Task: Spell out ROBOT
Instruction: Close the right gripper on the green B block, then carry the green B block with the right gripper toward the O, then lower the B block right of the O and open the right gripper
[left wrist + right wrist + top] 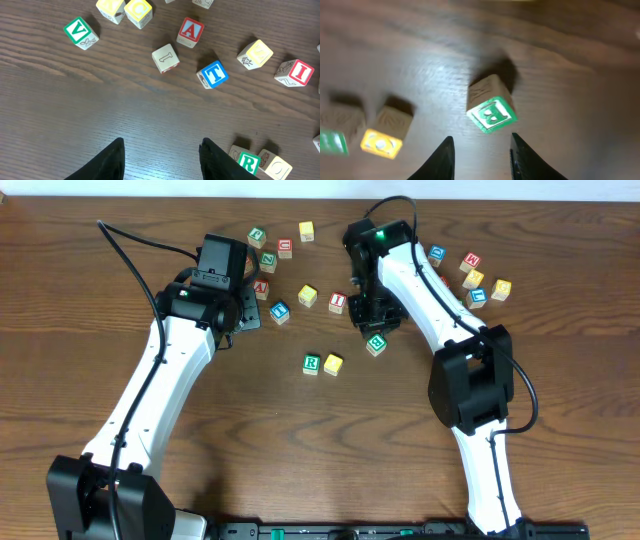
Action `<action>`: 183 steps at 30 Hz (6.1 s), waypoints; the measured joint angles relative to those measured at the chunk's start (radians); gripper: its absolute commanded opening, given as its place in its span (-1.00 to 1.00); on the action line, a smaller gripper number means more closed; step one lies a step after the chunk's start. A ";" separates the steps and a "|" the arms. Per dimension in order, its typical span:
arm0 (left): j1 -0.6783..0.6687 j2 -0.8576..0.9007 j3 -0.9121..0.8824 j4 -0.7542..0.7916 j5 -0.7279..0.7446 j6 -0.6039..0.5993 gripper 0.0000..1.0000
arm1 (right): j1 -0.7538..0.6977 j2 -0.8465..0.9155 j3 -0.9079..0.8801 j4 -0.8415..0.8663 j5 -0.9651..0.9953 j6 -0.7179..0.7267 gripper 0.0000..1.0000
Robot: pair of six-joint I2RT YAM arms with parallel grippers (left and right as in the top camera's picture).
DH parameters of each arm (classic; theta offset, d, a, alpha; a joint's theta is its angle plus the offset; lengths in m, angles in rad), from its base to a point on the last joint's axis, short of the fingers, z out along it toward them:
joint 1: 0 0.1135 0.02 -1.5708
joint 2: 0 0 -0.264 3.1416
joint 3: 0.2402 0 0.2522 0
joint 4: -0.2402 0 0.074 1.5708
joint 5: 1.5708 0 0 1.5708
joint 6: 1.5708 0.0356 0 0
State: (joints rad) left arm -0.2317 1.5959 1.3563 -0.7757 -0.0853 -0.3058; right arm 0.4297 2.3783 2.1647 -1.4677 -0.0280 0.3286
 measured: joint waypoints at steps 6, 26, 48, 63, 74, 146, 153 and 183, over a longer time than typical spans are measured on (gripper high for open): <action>0.000 0.000 0.000 0.000 0.000 0.000 -0.05 | 0.004 0.000 -0.011 0.006 0.010 0.171 -0.18; 0.000 0.000 0.000 -0.001 0.000 0.000 -0.05 | 0.027 -0.005 -0.131 0.104 0.014 0.354 -0.16; 0.000 0.000 0.000 -0.001 0.000 0.000 -0.05 | 0.026 -0.005 -0.131 0.106 0.040 0.333 0.10; 0.000 0.000 0.000 -0.001 0.000 0.000 -0.05 | 0.026 -0.005 -0.163 0.158 0.063 0.343 -0.49; 0.000 0.000 0.000 -0.001 0.000 0.000 -0.05 | 0.026 -0.005 -0.163 0.172 0.101 0.111 -0.61; 0.000 0.000 0.000 0.000 0.000 0.015 -0.04 | 0.053 -0.005 -0.178 0.205 0.042 0.350 -0.23; 0.000 0.000 0.000 0.000 0.000 0.015 -0.04 | 0.053 -0.005 -0.178 0.227 0.055 0.116 -0.17; 0.000 0.000 0.000 0.000 0.000 0.015 -0.04 | 0.000 -0.074 -0.100 0.129 0.047 0.105 0.03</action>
State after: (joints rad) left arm -0.2317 1.5959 1.3563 -0.7761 -0.0853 -0.2905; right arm 0.4297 2.3047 2.0644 -1.3392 0.0189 0.4332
